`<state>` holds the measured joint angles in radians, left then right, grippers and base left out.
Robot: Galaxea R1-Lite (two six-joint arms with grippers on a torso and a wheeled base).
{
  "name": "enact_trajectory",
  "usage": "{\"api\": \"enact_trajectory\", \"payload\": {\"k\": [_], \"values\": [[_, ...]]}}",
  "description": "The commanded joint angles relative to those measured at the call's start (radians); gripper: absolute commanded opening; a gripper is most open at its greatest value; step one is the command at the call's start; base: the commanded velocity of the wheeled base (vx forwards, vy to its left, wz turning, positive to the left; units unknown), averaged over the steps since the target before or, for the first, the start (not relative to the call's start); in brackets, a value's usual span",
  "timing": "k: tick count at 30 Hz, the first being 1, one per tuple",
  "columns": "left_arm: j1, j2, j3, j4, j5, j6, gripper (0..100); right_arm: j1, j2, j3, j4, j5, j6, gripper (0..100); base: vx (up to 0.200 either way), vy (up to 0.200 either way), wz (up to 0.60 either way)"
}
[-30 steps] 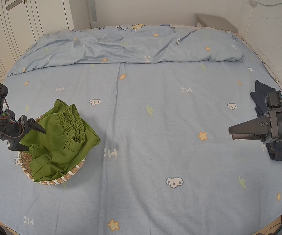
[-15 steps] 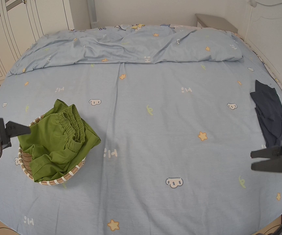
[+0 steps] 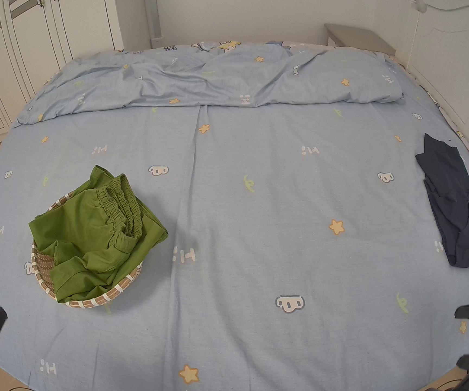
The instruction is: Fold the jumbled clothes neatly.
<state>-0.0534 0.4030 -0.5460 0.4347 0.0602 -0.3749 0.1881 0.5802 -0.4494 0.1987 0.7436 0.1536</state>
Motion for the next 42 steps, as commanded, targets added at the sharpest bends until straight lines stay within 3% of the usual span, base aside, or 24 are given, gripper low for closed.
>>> {"api": "enact_trajectory", "payload": {"k": [1,4,8,13,14,17,19,23,27,31,36,42], "values": [[0.049,-0.337,0.208,-0.011,0.013,0.037,100,-0.006,-0.296,0.146,-0.009,-0.006,0.044,100,0.0,0.0,0.0],[0.055,-0.4,0.297,-0.047,0.01,0.087,100,-0.007,-0.372,0.189,-0.01,-0.024,0.044,100,0.0,0.0,0.0],[0.053,-0.403,0.416,-0.232,-0.014,0.197,100,-0.024,-0.488,0.245,-0.009,-0.082,0.034,100,0.0,0.0,0.0],[0.053,-0.403,0.494,-0.378,-0.089,0.375,100,-0.025,-0.479,0.367,-0.058,-0.389,-0.063,100,0.0,0.0,0.0],[0.053,-0.403,0.514,-0.412,-0.108,0.383,100,-0.025,-0.482,0.394,-0.119,-0.495,-0.091,100,0.0,0.0,0.0],[0.053,-0.403,0.524,-0.436,-0.12,0.367,100,-0.027,-0.481,0.431,-0.209,-0.622,-0.097,100,0.0,0.0,0.0],[0.053,-0.403,0.526,-0.439,-0.119,0.358,100,-0.025,-0.481,0.425,-0.185,-0.687,-0.089,100,0.0,0.0,0.0],[0.047,-0.401,0.523,-0.43,-0.122,0.324,100,-0.025,-0.481,0.416,-0.16,-0.702,-0.057,100,0.0,0.0,0.0],[0.049,-0.398,0.524,-0.421,-0.155,0.416,100,-0.025,-0.481,0.416,-0.163,-0.76,0.006,100,0.0,0.0,0.0],[0.047,-0.397,0.524,-0.419,-0.145,0.393,100,-0.029,-0.482,0.419,-0.17,-0.773,0.003,100,0.0,0.0,0.0],[0.053,-0.401,0.528,-0.427,-0.115,0.352,100,-0.157,-0.454,0.414,-0.156,-0.773,-0.002,100,0.0,0.0,0.0],[0.053,-0.401,0.528,-0.427,-0.112,0.347,100,-0.188,-0.58,0.42,-0.176,-0.787,-0.025,100,0.0,0.0,0.0]]}}
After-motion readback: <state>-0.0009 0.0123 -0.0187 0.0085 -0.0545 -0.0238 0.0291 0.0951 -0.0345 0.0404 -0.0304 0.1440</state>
